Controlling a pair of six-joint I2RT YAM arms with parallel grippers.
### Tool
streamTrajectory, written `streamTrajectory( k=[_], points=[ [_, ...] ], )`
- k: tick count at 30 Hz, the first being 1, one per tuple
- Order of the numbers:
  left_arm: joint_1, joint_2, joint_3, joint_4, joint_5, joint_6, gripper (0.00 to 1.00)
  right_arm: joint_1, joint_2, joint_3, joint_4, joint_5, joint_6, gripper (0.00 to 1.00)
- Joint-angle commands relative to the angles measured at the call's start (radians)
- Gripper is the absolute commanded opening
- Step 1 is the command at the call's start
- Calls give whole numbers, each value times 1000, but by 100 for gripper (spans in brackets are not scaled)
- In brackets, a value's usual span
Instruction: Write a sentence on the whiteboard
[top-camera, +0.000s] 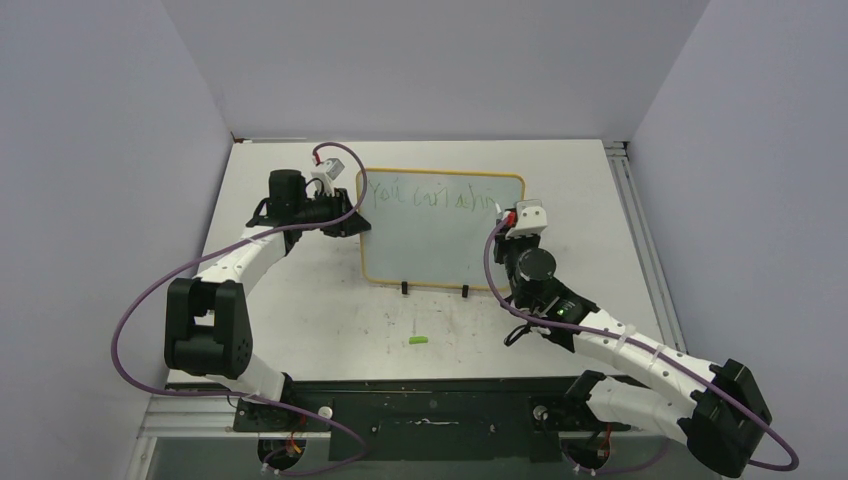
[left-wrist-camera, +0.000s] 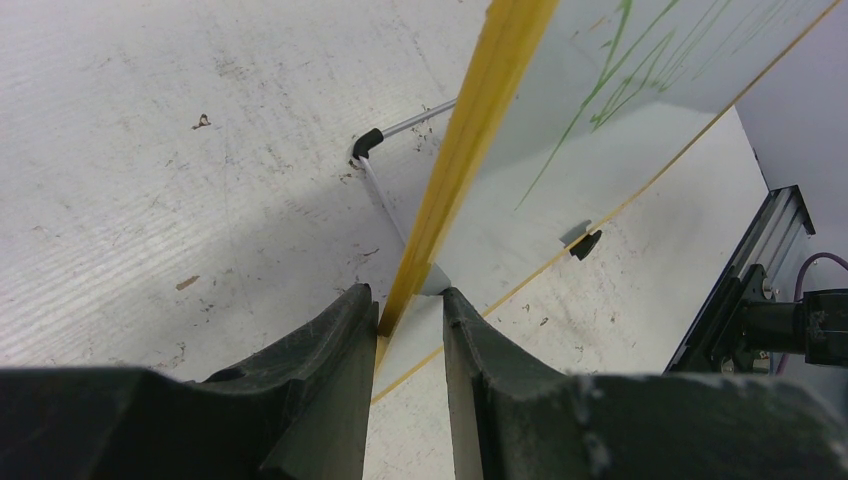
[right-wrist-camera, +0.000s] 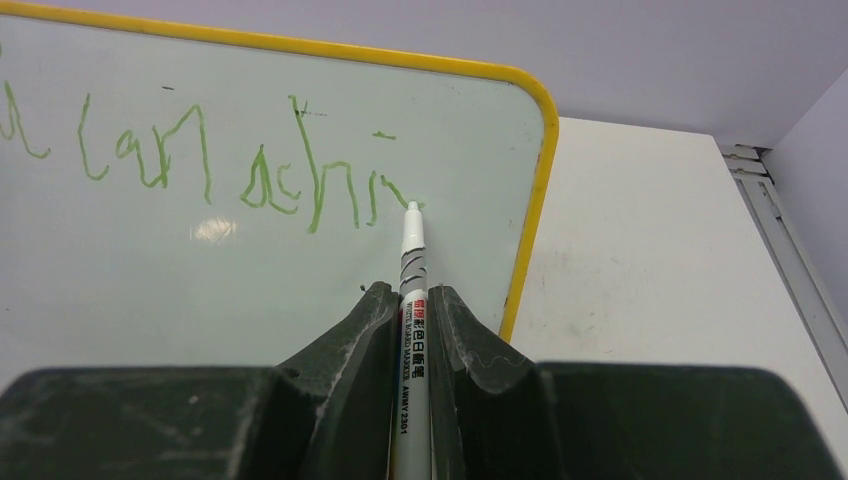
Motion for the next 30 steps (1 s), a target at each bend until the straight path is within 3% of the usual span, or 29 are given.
streamTrajectory(
  k=[1,30],
  points=[
    [-13,-28,43,9,12,11,28,-9,-6,39,52,9,-17,5],
    [-13,-30,42,9,12,9,28,-8,-18,-1,-30,-21,39,5]
  ],
)
